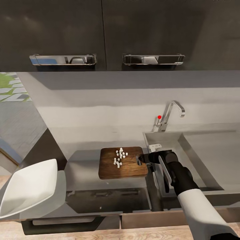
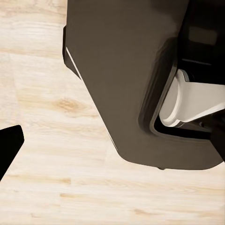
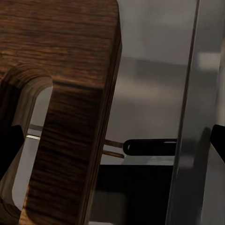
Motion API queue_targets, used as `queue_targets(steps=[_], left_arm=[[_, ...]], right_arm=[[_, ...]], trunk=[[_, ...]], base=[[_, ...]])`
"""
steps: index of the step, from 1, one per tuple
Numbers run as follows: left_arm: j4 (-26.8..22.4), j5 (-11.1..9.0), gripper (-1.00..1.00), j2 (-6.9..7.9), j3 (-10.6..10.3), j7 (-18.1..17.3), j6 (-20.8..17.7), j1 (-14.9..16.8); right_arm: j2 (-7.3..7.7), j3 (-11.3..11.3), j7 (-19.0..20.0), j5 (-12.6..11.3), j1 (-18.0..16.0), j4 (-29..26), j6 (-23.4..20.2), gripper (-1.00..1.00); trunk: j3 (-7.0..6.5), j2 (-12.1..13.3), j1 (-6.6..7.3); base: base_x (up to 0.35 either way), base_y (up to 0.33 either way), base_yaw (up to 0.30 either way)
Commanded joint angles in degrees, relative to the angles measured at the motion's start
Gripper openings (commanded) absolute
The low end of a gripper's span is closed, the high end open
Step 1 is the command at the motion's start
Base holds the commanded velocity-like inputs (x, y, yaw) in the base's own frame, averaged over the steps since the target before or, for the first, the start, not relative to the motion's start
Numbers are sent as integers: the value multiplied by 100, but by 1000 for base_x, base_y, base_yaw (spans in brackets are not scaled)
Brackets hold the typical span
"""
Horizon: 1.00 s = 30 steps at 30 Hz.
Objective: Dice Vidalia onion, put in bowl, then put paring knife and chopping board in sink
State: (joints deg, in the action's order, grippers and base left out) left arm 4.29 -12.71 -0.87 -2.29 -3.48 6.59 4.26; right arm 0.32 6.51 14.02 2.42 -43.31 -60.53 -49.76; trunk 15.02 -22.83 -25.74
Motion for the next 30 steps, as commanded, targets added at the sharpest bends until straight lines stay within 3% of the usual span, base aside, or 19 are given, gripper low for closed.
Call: queue_targets(steps=[1, 23, 24, 30], left_arm=[[28, -57, 100, -1, -26, -30, 44, 12], [28, -58, 100, -1, -26, -30, 44, 13], [21, -56, 100, 8, -26, -21, 53, 4], [20, -56, 100, 18, -26, -21, 53, 4]], right_arm=[[3, 6, 13, -14, -2, 243, -47, 100], [21, -1, 14, -14, -2, 244, -44, 100], [-13, 27, 30, 13, -2, -63, -32, 100], [-120, 27, 29, 29, -2, -249, -8, 100]], trunk=[[11, -8, -4], [25, -8, -4], [24, -8, -4], [24, -8, -4]], base=[[0, 0, 0], [0, 0, 0], [0, 0, 0], [0, 0, 0]])
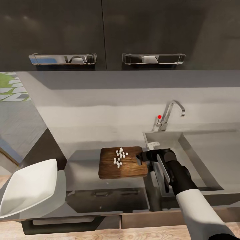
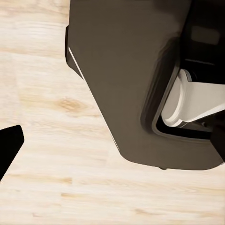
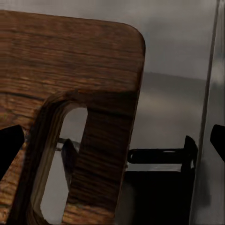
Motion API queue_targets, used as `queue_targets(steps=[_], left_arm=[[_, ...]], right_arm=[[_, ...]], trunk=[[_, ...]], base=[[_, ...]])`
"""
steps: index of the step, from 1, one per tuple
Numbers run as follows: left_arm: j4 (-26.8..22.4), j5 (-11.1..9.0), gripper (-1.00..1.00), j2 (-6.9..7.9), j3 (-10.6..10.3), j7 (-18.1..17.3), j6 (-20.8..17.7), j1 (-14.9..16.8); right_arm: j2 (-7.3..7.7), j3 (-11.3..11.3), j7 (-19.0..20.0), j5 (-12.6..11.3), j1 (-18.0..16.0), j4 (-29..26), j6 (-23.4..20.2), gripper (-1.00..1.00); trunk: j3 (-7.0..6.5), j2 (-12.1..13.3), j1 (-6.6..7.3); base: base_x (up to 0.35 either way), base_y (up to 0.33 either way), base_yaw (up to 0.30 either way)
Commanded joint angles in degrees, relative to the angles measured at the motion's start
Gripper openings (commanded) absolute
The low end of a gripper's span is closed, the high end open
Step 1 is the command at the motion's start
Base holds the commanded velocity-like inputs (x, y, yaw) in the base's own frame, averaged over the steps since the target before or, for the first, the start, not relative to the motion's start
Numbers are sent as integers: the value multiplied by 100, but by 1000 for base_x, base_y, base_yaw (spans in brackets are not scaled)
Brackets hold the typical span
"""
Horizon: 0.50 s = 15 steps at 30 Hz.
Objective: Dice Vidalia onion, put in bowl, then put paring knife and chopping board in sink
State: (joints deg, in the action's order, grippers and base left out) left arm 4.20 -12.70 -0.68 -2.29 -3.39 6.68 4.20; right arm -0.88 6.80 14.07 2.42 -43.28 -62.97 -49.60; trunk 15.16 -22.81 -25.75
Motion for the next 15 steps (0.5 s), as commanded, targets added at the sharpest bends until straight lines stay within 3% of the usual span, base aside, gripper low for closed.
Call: queue_targets(steps=[1, 15], left_arm=[[28, -57, 100, 15, -25, -31, 44, 11], [28, -57, 100, 42, -25, -31, 44, 11]], right_arm=[[-16, 2, 24, 56, -5, 6, -19, 100], [17, 6, 30, 163, -5, 30, 20, 100]], trunk=[[10, -11, -3], [10, -11, -3]], base=[[0, 0, 0], [0, 0, 0]])
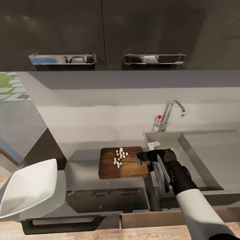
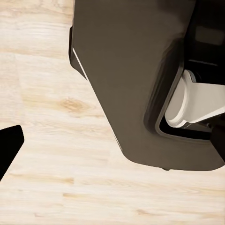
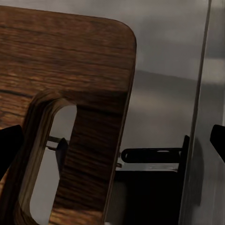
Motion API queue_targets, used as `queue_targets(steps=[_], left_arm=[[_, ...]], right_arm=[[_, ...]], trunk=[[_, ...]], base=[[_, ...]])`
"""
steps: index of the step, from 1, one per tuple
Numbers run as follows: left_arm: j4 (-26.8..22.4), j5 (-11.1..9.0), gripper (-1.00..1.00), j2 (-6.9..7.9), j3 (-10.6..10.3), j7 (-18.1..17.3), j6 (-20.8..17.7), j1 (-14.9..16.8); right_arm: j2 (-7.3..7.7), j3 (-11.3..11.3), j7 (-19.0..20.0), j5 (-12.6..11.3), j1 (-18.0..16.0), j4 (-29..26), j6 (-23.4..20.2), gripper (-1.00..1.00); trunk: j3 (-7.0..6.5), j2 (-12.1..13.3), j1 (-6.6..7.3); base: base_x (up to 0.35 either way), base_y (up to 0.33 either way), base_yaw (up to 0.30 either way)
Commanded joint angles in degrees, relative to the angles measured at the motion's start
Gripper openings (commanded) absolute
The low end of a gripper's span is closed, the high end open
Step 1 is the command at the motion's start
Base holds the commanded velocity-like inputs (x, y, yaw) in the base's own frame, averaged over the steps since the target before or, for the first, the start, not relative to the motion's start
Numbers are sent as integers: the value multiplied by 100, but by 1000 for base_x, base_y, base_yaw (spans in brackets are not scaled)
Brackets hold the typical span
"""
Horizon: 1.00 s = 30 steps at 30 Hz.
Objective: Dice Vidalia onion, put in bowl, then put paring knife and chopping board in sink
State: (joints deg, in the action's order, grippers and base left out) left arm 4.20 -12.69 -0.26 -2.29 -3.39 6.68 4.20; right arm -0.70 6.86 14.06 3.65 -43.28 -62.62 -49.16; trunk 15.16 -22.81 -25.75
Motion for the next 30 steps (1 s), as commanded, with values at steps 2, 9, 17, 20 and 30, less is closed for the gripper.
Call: queue_targets(steps=[2, 9, 17, 20, 30], left_arm=[[28, -58, 100, -1, -25, -31, 44, 11], [28, -58, 100, -9, -25, -31, 44, 11], [28, -58, 100, -10, -25, -31, 44, 11], [28, -58, 100, -10, -25, -31, 44, 11], [28, -58, 100, -10, -25, -31, 44, 11]], right_arm=[[-1, -1, 29, 39, -5, -5, -24, 100], [7, -1, 27, 46, -5, -5, -24, 100], [8, -1, 27, 47, -5, -5, -24, 100], [8, -1, 27, 48, -5, -5, -24, 100], [8, -1, 18, 48, -5, 4, -31, 100]], trunk=[[10, -11, -3], [10, -11, -3], [10, -11, -3], [10, -11, -3], [10, -11, -3]], base=[[0, 0, 0], [0, 0, 0], [0, 0, 0], [0, 0, 0], [0, 0, 0]])
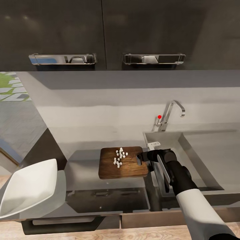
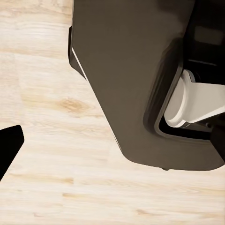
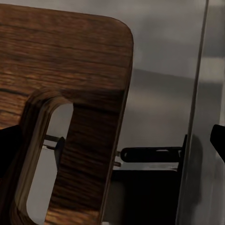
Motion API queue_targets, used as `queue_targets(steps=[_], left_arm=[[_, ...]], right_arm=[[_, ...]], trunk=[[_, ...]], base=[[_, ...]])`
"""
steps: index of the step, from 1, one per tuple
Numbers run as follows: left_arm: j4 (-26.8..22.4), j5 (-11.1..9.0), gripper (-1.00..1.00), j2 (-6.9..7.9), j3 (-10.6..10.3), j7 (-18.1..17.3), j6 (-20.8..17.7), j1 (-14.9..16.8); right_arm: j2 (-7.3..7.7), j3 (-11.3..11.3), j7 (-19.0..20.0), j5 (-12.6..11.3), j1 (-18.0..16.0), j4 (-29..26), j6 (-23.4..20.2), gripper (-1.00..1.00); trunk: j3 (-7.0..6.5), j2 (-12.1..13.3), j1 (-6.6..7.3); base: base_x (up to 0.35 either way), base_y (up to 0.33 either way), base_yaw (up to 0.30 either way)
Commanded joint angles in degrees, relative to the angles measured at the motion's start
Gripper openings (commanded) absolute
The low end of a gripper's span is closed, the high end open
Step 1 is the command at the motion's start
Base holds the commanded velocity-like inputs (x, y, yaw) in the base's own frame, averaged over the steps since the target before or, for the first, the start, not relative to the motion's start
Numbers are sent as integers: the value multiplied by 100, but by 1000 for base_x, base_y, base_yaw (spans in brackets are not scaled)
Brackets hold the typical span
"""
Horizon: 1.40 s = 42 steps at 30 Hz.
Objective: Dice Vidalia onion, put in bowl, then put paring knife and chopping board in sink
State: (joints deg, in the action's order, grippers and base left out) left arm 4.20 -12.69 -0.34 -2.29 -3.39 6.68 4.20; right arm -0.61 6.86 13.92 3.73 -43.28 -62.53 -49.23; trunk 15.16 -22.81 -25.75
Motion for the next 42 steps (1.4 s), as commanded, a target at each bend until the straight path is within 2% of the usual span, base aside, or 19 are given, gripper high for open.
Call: queue_targets(steps=[1, 20, 42], left_arm=[[28, -58, 100, -1, -25, -31, 44, 11], [28, -53, 100, -5, -25, -31, 44, 11], [28, -54, 100, -10, -25, -31, 44, 11]], right_arm=[[-1, -1, 32, 40, -5, 0, -24, 100], [-11, -1, 40, 40, -5, 297, -17, 100], [-2, -1, 40, 40, -5, 312, -16, 100]], trunk=[[10, -11, -3], [10, -11, -3], [10, -11, -3]], base=[[0, 0, 0], [0, 0, 0], [0, 0, 0]])
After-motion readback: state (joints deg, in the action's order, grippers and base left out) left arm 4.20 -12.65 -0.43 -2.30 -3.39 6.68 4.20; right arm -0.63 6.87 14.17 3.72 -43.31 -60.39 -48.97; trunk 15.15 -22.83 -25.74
